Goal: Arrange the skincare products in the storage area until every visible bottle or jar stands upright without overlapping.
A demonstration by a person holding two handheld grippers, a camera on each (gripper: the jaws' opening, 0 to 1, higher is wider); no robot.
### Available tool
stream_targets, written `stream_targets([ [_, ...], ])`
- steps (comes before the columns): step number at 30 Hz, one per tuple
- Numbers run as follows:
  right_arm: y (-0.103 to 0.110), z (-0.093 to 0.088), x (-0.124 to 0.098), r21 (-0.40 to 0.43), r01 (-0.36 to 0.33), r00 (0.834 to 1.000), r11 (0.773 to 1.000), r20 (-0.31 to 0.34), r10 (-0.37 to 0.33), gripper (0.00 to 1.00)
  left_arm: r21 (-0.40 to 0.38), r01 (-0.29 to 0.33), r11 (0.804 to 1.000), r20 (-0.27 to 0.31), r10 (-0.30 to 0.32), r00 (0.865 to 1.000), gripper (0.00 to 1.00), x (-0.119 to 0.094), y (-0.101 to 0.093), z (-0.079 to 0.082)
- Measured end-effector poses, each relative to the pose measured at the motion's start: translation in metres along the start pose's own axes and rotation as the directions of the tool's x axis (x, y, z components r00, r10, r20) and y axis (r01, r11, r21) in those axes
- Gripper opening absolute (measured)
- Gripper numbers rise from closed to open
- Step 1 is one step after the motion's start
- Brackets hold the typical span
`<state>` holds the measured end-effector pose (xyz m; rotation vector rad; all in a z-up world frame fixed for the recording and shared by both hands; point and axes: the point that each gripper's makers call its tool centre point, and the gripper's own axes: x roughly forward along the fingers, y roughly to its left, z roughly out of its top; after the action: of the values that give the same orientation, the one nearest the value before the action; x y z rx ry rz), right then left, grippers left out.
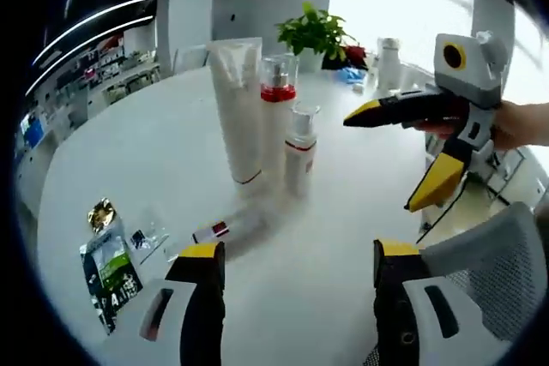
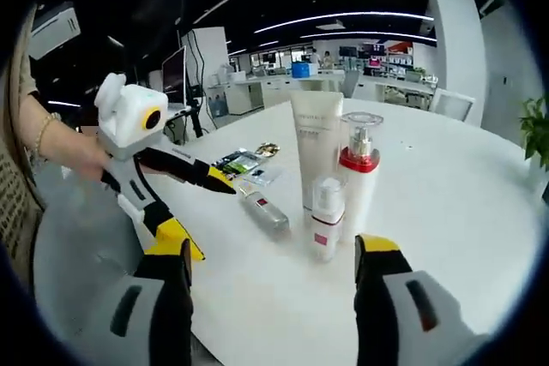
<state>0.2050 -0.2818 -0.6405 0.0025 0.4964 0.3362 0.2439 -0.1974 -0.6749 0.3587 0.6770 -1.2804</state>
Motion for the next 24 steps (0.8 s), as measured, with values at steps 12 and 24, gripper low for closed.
stream_targets([
  [12,0.01,-0.007,-0.012,0.052,0.091,0.996,0.995,-0.012,-0.09,0.85,-0.085,-0.042,0.995,0.013,0.044,0.999,0.78,-0.05,0.018,-0.026],
  [24,0.019,-0.02,-0.018,0.122,0.145,0.989,0.982,-0.039,-0.141,0.88,-0.207,-0.077,0.975,0.013,0.081,0.997,0.89,-0.09,0.032,-0.062],
])
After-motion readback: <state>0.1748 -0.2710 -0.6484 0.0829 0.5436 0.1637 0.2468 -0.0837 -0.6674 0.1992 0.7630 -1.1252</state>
